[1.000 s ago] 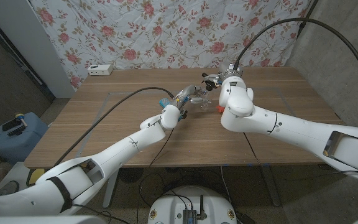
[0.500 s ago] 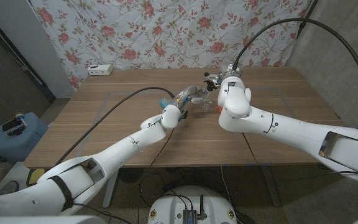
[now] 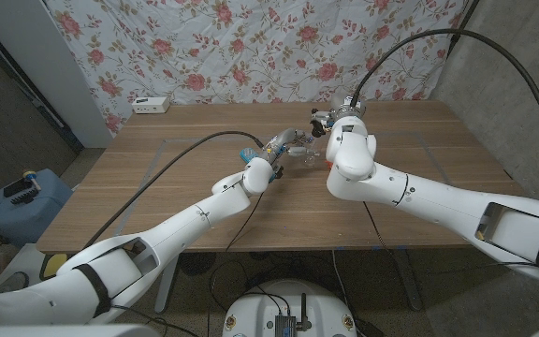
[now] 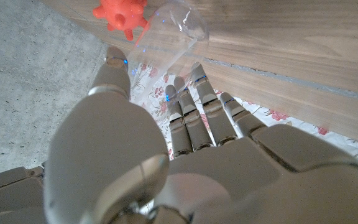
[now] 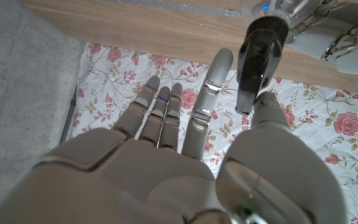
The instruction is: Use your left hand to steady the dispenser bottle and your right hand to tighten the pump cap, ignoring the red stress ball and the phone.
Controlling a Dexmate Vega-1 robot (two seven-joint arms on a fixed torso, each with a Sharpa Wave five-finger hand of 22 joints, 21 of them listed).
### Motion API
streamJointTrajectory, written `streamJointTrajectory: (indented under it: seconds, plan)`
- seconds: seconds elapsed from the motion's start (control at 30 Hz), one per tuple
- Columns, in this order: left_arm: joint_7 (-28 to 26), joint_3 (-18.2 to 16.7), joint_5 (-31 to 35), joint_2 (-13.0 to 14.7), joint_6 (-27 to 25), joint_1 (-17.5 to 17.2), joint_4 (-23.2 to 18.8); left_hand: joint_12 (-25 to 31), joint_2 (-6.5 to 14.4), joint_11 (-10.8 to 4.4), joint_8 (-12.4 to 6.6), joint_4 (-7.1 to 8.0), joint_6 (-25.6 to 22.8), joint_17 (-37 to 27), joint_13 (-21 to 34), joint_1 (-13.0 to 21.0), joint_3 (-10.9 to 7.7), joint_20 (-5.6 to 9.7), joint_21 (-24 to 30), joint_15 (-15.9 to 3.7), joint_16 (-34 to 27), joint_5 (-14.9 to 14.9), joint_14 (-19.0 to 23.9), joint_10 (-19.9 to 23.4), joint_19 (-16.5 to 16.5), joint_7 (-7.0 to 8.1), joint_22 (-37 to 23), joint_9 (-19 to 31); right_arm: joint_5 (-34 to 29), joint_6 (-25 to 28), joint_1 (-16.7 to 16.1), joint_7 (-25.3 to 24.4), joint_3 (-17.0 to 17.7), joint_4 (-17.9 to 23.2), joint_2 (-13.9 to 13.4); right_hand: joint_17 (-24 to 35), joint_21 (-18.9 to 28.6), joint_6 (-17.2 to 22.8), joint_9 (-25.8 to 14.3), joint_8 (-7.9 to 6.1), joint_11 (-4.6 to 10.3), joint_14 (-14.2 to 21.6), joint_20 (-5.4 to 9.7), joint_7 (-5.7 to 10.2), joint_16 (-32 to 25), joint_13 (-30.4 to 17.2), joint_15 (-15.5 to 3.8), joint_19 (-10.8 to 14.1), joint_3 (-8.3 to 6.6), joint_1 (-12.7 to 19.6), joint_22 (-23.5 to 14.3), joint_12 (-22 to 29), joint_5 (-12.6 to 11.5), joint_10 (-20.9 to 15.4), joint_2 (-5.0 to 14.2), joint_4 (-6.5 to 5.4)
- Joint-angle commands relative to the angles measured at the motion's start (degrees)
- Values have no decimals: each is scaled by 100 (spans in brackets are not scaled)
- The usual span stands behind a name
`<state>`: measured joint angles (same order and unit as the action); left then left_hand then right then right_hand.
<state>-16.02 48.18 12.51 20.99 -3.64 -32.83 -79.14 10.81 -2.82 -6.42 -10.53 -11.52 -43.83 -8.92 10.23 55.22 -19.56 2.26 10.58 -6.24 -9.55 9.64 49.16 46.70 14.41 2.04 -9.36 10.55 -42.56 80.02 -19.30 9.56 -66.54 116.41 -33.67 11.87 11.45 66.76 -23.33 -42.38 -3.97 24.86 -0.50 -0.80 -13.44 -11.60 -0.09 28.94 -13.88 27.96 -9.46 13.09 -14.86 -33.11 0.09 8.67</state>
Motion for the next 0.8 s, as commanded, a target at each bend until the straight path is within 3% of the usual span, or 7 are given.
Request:
streamJointTrajectory:
  seconds: [0.03,0.23,0.8]
  plan:
    - [10,7,-15,2,-11,-29,-17,25,391,-168,-30,301,-542,-19,24,-232,-378,557,-5,-440,-28,50,75,199,3,226,-13,7,-358,-4,-183,64,133,-90,144,6,0,182,-60,-122,7,74,15,1,-18,-6,-10,80,-72,58,-24,32,-38,-111,5,-9]
    - [14,4,-25,13,-1,-51,-36,26,392,-157,-27,304,-538,-21,24,-243,-392,554,-6,-436,-31,49,82,205,-1,218,-13,7,-335,-4,-211,9,159,-112,184,-2,-4,329,-63,-195,19,105,20,1,-7,-2,-11,103,-120,92,-24,37,-55,-189,30,0]
    - [17,-7,-39,34,30,-86,-55,23,385,-152,-23,300,-532,-21,25,-254,-419,551,-5,-430,-32,49,91,202,0,202,-13,7,-346,-4,-334,-163,280,-188,324,-19,-16,778,398,-130,47,267,55,16,-4,12,-59,185,-298,252,-23,35,-102,-428,139,39]
